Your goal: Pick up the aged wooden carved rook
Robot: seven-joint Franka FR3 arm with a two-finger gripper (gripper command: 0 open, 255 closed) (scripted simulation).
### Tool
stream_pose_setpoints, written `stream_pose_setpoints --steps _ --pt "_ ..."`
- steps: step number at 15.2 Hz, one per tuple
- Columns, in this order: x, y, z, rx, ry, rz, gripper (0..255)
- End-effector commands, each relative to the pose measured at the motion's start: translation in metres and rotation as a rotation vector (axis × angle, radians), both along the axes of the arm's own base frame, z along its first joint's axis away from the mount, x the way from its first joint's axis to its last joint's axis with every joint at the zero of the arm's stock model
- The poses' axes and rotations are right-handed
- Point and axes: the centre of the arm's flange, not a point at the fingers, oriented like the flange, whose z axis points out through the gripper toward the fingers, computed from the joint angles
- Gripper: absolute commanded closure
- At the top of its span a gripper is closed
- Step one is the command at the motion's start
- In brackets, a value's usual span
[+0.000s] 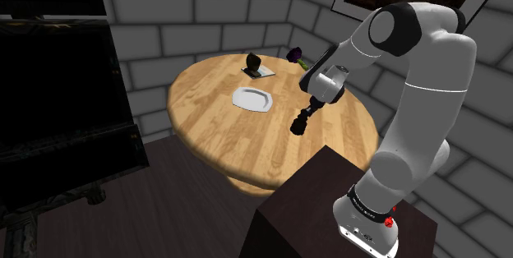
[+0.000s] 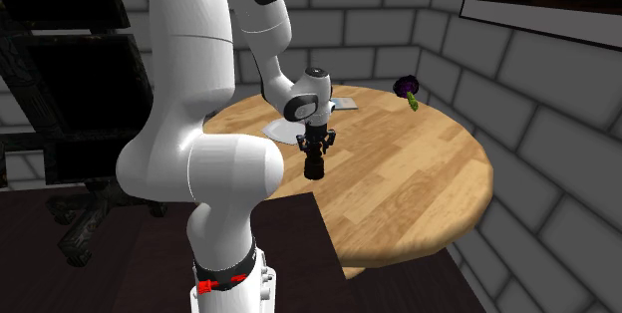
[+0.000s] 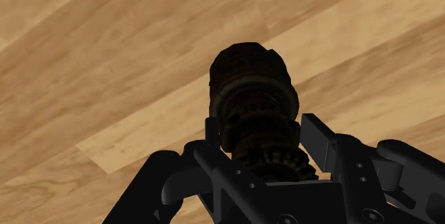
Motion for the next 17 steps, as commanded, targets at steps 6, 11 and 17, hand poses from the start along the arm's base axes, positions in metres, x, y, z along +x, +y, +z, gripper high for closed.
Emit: stream_pose_setpoints --steps 6,11,17 --pt "0.0 0.0 0.031 0.001 0.001 0.0 255" --pt "0.0 0.0 0.057 0.001 0.001 0.0 255" --pt "0.0 0.0 0.079 0.001 0.001 0.0 255"
